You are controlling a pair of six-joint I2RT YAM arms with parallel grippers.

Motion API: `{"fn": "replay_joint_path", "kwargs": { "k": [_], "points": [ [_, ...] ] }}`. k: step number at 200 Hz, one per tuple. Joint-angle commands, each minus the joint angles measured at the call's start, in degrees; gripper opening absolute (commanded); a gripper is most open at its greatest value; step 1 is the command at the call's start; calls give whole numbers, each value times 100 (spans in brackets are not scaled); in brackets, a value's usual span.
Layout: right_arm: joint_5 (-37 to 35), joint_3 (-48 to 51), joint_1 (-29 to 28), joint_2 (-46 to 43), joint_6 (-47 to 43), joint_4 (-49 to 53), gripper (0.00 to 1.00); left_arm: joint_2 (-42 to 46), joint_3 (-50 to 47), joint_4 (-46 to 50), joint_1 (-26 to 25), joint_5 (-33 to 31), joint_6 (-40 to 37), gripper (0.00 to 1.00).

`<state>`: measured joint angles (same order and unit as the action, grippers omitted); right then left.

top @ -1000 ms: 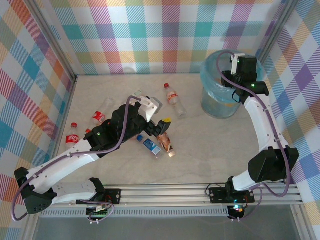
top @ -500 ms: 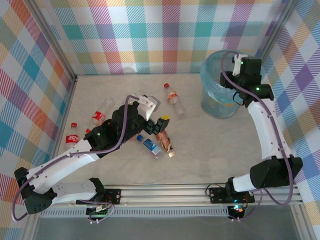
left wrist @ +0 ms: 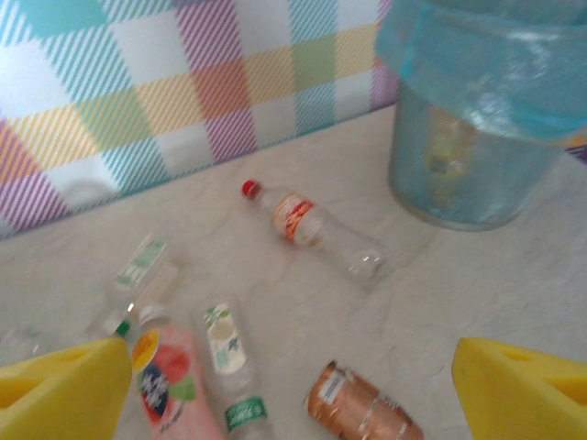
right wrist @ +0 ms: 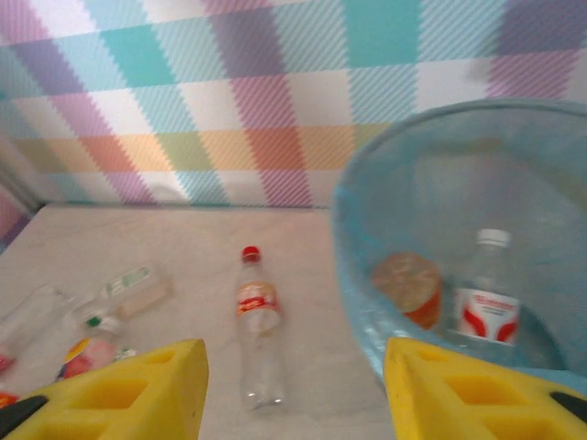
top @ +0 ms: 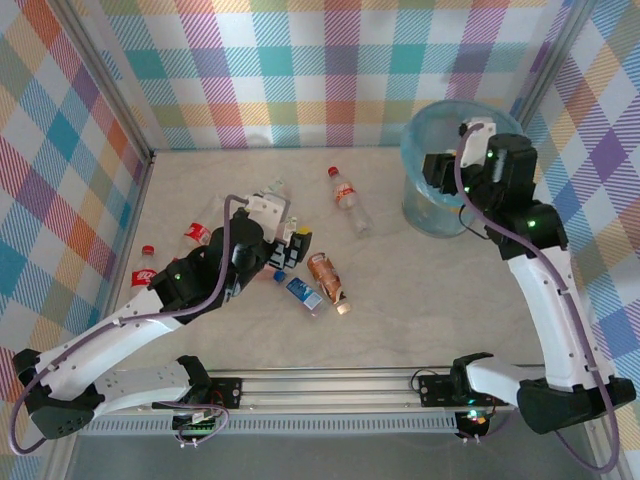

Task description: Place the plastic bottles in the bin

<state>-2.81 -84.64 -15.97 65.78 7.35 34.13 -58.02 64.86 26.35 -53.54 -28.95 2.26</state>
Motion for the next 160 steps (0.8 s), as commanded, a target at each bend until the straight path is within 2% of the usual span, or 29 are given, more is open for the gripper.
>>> {"fn": "replay_joint_path", "kwargs": {
  "k": [1,24,45,76,91,128,160],
  "points": [
    [83,215,-517,-90,144,-356,54,49,264,1026,171,-555,738,90],
    [87,465,-1087,-17,152,-633,54,-25,425,1838,584,-571,1385,91],
    [97,626,-1507,203,168,-749,54,-157,460,2422,1266,-180,1843,93],
    [379,751,-1892,614,250,-791,56,-526,176,2622,2926,1593,1828,94],
    [560,769,-1952,765,238,-738,57,-892,116,2600,3496,2087,1717,94],
    [536,949,-1972,775,258,-753,59,-1831,-192,2006,4347,2664,1487,94],
    [511,1114,-1972,648,287,-811,60,-2888,-300,1676,4738,2944,1640,93]
  ]
}}
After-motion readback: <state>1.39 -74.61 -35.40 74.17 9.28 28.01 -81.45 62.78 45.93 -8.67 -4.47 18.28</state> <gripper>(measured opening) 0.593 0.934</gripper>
